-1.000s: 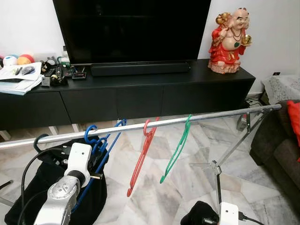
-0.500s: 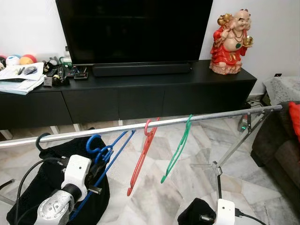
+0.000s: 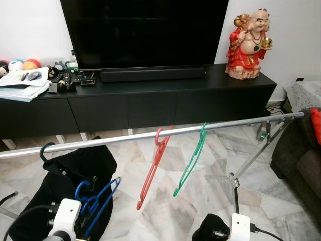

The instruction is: Hang hanger

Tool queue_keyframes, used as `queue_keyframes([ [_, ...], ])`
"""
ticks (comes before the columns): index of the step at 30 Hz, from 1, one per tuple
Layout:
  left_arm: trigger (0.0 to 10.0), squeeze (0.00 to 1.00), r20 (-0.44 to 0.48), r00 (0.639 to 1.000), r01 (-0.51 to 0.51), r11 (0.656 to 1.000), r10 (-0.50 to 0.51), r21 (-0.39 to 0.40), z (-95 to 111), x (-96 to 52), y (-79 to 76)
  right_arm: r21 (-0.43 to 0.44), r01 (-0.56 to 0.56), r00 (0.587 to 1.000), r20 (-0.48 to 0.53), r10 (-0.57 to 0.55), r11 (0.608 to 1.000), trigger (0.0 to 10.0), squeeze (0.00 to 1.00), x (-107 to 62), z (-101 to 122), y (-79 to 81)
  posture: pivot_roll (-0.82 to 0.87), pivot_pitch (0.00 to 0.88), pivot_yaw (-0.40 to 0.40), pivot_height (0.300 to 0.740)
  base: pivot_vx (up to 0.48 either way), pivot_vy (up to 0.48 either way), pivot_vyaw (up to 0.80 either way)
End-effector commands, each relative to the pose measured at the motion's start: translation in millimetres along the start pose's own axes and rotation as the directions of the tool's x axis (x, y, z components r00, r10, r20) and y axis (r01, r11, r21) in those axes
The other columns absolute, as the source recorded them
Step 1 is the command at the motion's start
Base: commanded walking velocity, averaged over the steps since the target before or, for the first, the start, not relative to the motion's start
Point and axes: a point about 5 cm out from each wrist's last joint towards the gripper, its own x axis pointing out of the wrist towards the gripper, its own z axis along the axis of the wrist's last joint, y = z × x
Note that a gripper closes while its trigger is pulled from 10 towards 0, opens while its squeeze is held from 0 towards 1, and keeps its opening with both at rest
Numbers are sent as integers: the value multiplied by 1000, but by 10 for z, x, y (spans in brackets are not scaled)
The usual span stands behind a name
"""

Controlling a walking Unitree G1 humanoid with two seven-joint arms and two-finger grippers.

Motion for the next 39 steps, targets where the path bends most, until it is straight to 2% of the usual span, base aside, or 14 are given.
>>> queue_keyframes([
  [1,10000,0,-40,998,-43,998,42,-36,-111,16,48,8,20,1000,4,-21,1000,10000,0,5,26,-90,158,0,-18,740,0,0,0],
  [2,10000,0,-114,991,-74,996,68,-52,-279,17,57,12,26,1000,6,-26,1000,10000,0,-3,13,-134,153,0,-18,740,0,0,0],
  [3,10000,0,-114,991,-74,996,68,-52,-279,17,57,12,26,1000,6,-26,1000,10000,0,-3,13,-134,153,0,-18,740,0,0,0],
  [5,10000,0,-222,971,-107,991,88,-76,-522,-13,40,14,31,999,5,-32,999,10000,0,-18,-22,-178,153,0,-21,740,0,0,0],
  [8,10000,0,-350,934,-100,993,74,-56,-800,-81,-63,13,32,999,3,-32,999,10000,0,-25,-43,-185,144,0,-20,740,0,0,0],
  [18,10000,0,-415,908,-99,991,54,-90,-998,-143,-191,16,42,999,-5,-42,999,10000,0,-35,-69,-225,135,0,-31,740,-158,0,0],
  [23,10000,0,-447,892,-119,989,68,-88,-1083,-216,-113,16,44,999,1,-44,999,10000,0,-31,-51,-232,133,0,-35,740,-270,0,0],
  [30,10000,0,-503,859,-156,984,95,-81,-1259,-400,26,28,45,999,22,-45,999,10000,0,-9,30,-217,135,0,-41,740,-277,0,0],
  [34,10000,0,-543,832,-190,979,119,-78,-1392,-555,116,34,44,999,29,-45,998,10000,0,1,61,-196,143,0,-47,740,-277,0,-291],
  [39,10000,0,-566,815,-202,976,126,-75,-1460,-622,120,35,42,998,38,-43,998,10000,0,6,84,-180,149,0,-50,740,-283,0,-615],
])
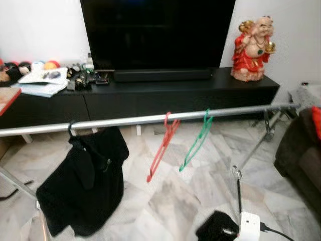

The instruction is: Hang hanger

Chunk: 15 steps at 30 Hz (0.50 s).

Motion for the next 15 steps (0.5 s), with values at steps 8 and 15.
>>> queue_keyframes([
  [8,10000,0,32,999,-9,1000,9,-2,113,9,32,10,5,1000,15,-5,1000,10000,0,3,22,24,163,0,-68,740,-295,0,-623],
  [15,10000,0,43,999,4,1000,-4,-10,201,44,-82,5,-3,999,33,3,1000,10000,0,16,75,43,155,0,-74,740,-311,0,-250],
])
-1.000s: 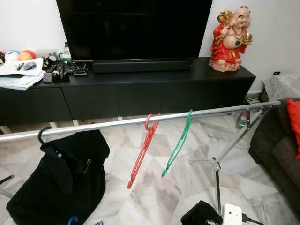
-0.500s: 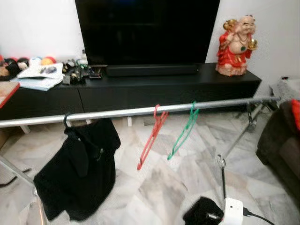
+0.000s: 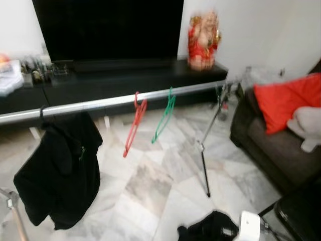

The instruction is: Hang hanger

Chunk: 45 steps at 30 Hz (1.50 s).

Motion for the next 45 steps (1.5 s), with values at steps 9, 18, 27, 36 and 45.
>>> queue_keyframes([
  [9,10000,0,8,1000,21,1000,-21,5,68,47,-215,-1,-4,999,43,4,1000,10000,0,23,111,-4,157,0,-81,740,-316,0,0],
  [18,10000,0,9,1000,24,1000,-24,9,58,49,-250,2,-19,998,68,19,1000,10000,0,42,193,29,157,0,-77,740,-322,0,0],
  [27,10000,0,18,1000,14,1000,-14,12,79,41,-171,-14,-32,994,104,34,999,10000,0,61,299,51,164,0,-74,740,-326,0,0],
  [36,10000,0,23,1000,2,1000,-3,14,122,41,-126,-14,-62,985,159,63,998,10000,0,90,485,110,167,0,-72,740,-328,0,793],
  [45,10000,0,24,1000,6,1000,-6,21,103,48,-195,-3,-107,972,210,105,994,10000,0,115,688,172,172,0,-69,740,-324,0,606],
])
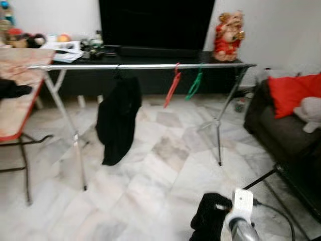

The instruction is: Hang hanger

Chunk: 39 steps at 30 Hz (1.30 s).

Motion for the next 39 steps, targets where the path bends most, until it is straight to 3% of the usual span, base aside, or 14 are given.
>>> queue_keyframes([
  [1,10000,0,-27,1000,-2,1000,2,7,-89,-11,-15,11,16,1000,24,-16,1000,10000,0,3,55,-88,172,0,-69,740,0,0,0],
  [7,10000,0,-17,1000,-2,1000,2,17,-62,-4,-34,7,-5,998,68,5,1000,10000,0,44,211,-91,175,0,-66,740,0,0,0],
  [9,10000,0,-6,1000,-3,1000,3,23,-22,1,-28,-34,-21,997,79,23,999,10000,0,65,281,-68,178,0,-64,740,0,0,0],
  [14,10000,0,55,999,-4,1000,3,24,121,27,-101,-84,-105,984,136,116,991,10000,0,137,569,84,178,0,-67,740,0,0,0],
  [16,10000,0,86,996,-7,1000,5,21,220,39,-119,-116,-165,969,166,183,979,10000,0,165,721,220,186,0,-70,740,0,0,0],
  [24,10000,0,194,981,20,1000,-23,16,496,50,-145,-197,-207,955,174,242,958,10000,0,195,893,424,193,0,-78,740,0,0,0],
  [25,10000,0,257,966,17,998,-30,54,655,42,-138,-230,-215,952,166,256,949,10000,0,202,931,476,195,0,-82,740,0,0,0],
  [29,10000,0,542,832,14,982,-115,186,1423,-124,-157,-298,-230,947,149,283,926,10000,0,223,1088,650,208,0,-94,740,0,0,0],
  [30,10000,0,542,832,14,982,-115,186,1423,-124,-157,-298,-230,947,149,283,926,10000,0,223,1088,650,208,0,-94,740,0,0,0],
  [31,10000,0,578,784,39,947,-227,319,1642,-238,-263,-330,-238,948,126,292,914,10000,0,228,1127,748,210,0,-97,740,0,0,0],
  [34,10000,0,534,759,98,876,-373,472,1743,-341,-397,-345,-255,947,101,306,903,10000,0,228,1147,851,213,0,-100,740,0,0,0],
  [36,10000,0,341,761,218,713,-552,667,1682,-428,-550,-371,-296,941,43,334,880,10000,0,214,1070,996,208,0,-103,740,0,0,0],
  [38,10000,0,265,766,245,647,-585,722,1637,-458,-584,-383,-280,949,27,314,880,10000,0,215,1035,1004,218,0,-107,740,0,0,0],
  [39,10000,0,208,770,260,594,-603,761,1614,-490,-599,-379,-274,953,18,303,884,10000,0,215,1014,1017,220,0,-108,740,0,0,0],
])
